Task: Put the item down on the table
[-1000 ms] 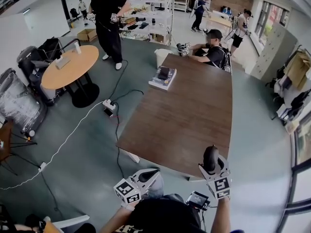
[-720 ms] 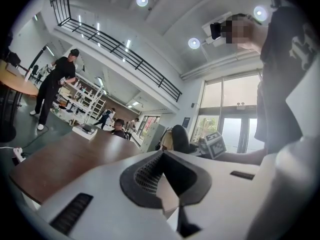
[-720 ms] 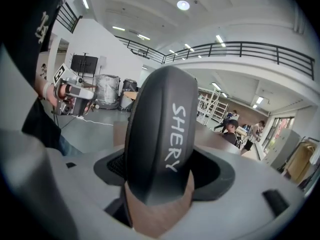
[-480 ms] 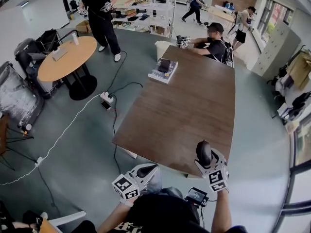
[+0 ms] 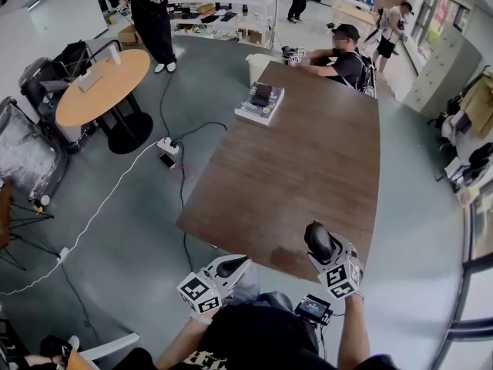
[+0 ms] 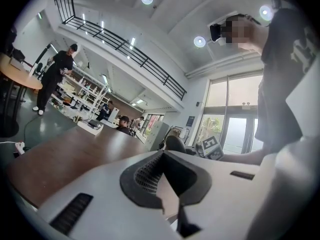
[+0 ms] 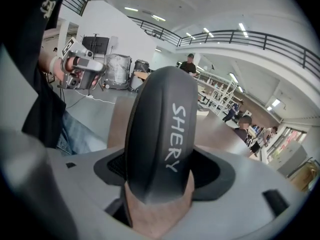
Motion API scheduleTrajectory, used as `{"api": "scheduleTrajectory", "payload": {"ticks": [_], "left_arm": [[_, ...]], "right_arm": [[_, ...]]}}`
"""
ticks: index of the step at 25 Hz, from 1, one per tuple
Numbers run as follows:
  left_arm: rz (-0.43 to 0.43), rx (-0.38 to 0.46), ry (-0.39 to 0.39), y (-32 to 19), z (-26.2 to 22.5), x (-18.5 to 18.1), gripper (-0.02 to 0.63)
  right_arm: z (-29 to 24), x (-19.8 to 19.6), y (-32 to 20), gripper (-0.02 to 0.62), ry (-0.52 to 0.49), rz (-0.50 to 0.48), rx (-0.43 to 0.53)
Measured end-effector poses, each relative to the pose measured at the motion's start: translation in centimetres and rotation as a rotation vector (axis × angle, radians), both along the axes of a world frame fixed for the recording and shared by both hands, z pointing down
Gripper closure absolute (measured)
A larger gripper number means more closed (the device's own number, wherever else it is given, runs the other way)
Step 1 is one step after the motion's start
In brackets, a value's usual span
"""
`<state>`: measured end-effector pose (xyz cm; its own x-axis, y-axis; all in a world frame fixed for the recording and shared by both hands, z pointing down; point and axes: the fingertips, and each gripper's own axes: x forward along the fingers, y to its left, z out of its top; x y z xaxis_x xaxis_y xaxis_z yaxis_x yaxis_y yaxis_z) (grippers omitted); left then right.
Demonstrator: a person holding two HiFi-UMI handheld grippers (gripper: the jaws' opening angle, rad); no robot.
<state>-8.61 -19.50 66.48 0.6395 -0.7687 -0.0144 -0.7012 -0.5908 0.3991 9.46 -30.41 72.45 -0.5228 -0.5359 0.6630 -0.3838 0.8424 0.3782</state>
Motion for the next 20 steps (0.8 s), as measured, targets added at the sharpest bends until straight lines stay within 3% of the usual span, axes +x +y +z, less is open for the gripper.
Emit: {"api": "scheduleTrajectory", "payload": {"ticks": [20], "left_arm": [[-0.023,-0.047,0.003,-6.0,2.1,-2.5,0.600]], "right_arm": [[9.3,-1.7,-3.4,0.264,0.236,-0.102,-0.138]]}}
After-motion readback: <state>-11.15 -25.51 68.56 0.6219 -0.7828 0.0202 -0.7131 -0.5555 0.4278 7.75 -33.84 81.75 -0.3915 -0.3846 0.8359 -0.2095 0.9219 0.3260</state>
